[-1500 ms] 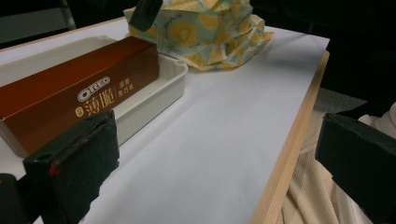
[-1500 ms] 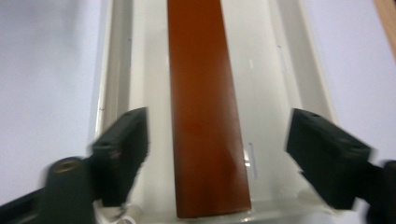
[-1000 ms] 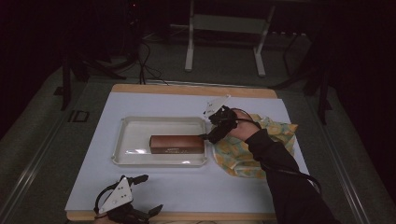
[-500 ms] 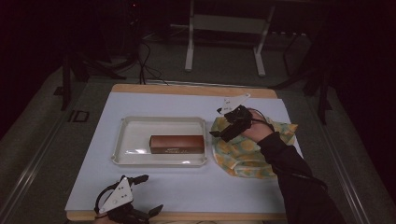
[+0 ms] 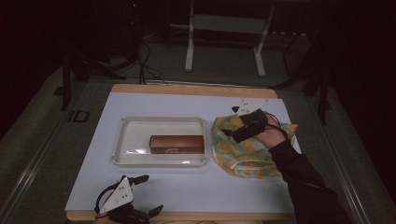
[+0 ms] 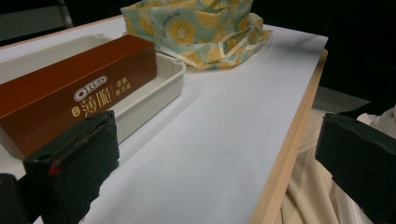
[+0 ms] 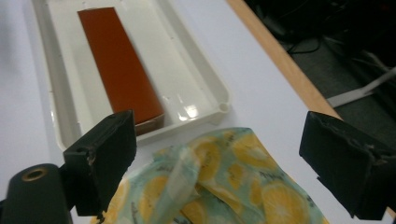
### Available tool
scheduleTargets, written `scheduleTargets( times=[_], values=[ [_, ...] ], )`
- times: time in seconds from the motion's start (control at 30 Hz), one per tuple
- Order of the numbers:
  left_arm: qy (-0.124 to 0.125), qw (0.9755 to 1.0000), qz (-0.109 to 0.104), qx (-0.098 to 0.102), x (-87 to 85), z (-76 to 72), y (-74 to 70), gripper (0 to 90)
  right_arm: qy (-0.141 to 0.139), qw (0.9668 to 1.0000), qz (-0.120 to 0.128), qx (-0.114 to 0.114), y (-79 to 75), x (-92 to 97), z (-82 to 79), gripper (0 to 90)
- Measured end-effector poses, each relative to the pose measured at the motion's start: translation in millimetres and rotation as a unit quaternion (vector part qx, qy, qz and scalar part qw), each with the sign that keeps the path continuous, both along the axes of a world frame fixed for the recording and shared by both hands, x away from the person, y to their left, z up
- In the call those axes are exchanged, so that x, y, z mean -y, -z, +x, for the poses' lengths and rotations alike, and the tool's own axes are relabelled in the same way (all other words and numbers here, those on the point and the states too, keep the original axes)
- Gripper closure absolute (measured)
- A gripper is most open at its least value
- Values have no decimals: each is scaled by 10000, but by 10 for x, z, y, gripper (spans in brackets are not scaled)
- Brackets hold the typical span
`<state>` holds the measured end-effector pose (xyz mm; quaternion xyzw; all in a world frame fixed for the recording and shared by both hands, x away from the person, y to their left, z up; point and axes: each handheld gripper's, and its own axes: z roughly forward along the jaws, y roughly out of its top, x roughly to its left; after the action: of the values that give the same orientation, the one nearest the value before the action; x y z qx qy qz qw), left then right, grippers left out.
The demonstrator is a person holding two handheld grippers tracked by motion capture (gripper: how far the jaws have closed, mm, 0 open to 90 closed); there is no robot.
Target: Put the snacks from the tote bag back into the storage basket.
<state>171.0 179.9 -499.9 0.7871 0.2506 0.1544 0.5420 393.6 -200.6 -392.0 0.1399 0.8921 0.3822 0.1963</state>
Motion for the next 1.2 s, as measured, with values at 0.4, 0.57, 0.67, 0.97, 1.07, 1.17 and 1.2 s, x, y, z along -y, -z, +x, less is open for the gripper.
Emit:
scheduleTargets(
  times=[0.4, 0.57, 0.67, 0.97, 1.07, 1.17, 1.2],
  values=[
    [5, 10000, -10, -3, 5, 6, 1, 0, 621, 9972, 327, 245, 107, 329, -81, 111],
    [7, 10000, -12, -3, 6, 11, 0, 0, 1062, 9929, 468, 280, 201, 415, -136, 111],
    [13, 10000, -13, -8, 8, 13, 1, 0, 1389, 9876, 626, 384, 239, 483, -188, 111],
    [21, 10000, -7, -2, 13, 16, 0, 0, 2005, 9730, 952, 637, 404, 676, -325, 111],
    [20, 10000, -5, 1, 13, 15, 0, 0, 2237, 9666, 1080, 633, 472, 764, -382, 111],
    [23, 10000, -4, -2, 14, 15, 0, 0, 2383, 9621, 1142, 672, 522, 829, -417, 111],
    [25, 10000, -1, -5, 16, 16, 1, 0, 2445, 9599, 1198, 670, 552, 871, -438, 111]
  ],
)
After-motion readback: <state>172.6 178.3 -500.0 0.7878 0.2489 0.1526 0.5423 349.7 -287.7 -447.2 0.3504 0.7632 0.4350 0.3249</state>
